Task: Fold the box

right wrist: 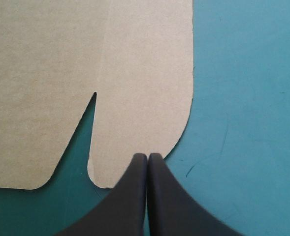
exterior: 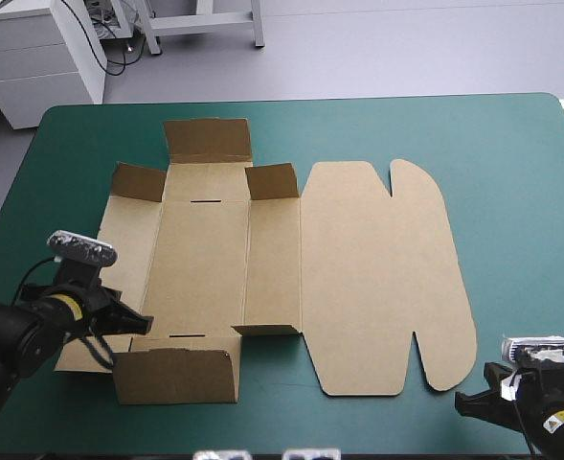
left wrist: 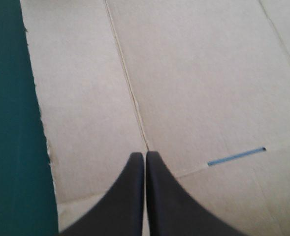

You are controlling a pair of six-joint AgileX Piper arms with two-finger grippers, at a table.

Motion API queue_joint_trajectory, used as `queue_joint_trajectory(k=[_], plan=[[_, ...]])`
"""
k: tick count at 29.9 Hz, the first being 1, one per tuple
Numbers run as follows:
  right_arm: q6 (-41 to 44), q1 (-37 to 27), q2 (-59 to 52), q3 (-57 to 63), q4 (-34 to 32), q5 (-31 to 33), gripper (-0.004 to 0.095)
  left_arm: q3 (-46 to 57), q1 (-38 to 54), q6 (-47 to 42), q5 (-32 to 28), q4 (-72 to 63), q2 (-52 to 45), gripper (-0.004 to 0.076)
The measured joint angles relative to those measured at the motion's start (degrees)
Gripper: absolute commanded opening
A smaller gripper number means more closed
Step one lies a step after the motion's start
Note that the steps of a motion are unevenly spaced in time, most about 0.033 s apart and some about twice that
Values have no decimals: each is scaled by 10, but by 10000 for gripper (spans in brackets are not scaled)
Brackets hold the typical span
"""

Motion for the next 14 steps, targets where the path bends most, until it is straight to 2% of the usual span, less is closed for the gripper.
queue_joint_trajectory(k=[4,8,14], plan=[[0,0,0,0,0,0,-14,-27,15,-9,-34,16,71,-6],[0,0,0,0,0,0,-14,-58,80,2,-56,10,127,-3],[0,0,0,0,0,0,-14,-87,234,144,-59,-131,178,-3]])
